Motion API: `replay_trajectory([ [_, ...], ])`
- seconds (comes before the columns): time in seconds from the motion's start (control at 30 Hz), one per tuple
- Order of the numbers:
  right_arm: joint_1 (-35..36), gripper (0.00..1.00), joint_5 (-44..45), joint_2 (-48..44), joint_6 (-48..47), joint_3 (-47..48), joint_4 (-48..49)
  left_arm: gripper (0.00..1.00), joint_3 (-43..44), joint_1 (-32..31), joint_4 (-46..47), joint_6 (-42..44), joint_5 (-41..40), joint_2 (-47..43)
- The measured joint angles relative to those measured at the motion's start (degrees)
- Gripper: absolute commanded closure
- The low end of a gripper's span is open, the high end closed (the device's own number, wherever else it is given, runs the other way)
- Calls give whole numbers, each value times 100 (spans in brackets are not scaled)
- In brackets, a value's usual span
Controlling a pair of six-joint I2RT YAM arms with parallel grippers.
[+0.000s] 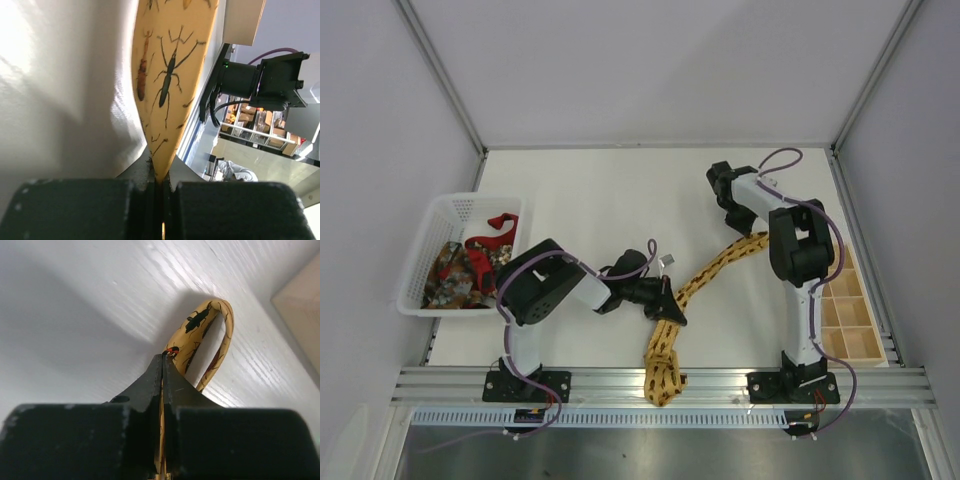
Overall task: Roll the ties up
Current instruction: Flatten the tie
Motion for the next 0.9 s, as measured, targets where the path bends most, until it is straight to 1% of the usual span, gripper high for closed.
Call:
replay_trajectory([
  [0.13,153,100,409,586,-540,933,-485,96,2,-61,-17,44,-7,-52],
  [0.23,334,100,739,927,-881,1388,-726,88,4,-90,-11,55,9,-103],
  [0.27,402,100,837,1001,-1029,1449,-743,85,4,-98,-17,55,20,-116],
  [0.33,494,99,997,1110,-1340,1539,-748,75,2,-114,-76,68,61,-160],
  [0.4,505,99,1108,1189,-1576,1644,-719,66,7,-136,-216,157,76,-214],
  [0.47,472,98,1132,1231,-1786,1707,-658,62,39,-140,-540,323,33,-306],
  [0.53,417,97,1115,1248,-1971,1738,-564,55,149,-131,-1029,546,-122,-468],
  [0.7,236,98,1056,1285,-2374,1781,-280,45,483,-57,-2337,1255,-925,-1510],
  [0.8,138,98,1060,1325,-2638,1836,-44,43,592,-46,-2734,1554,-1377,-2212],
  [0.9,15,98,1108,1517,-2900,2120,212,41,505,-57,-2975,1707,-1657,-2680],
])
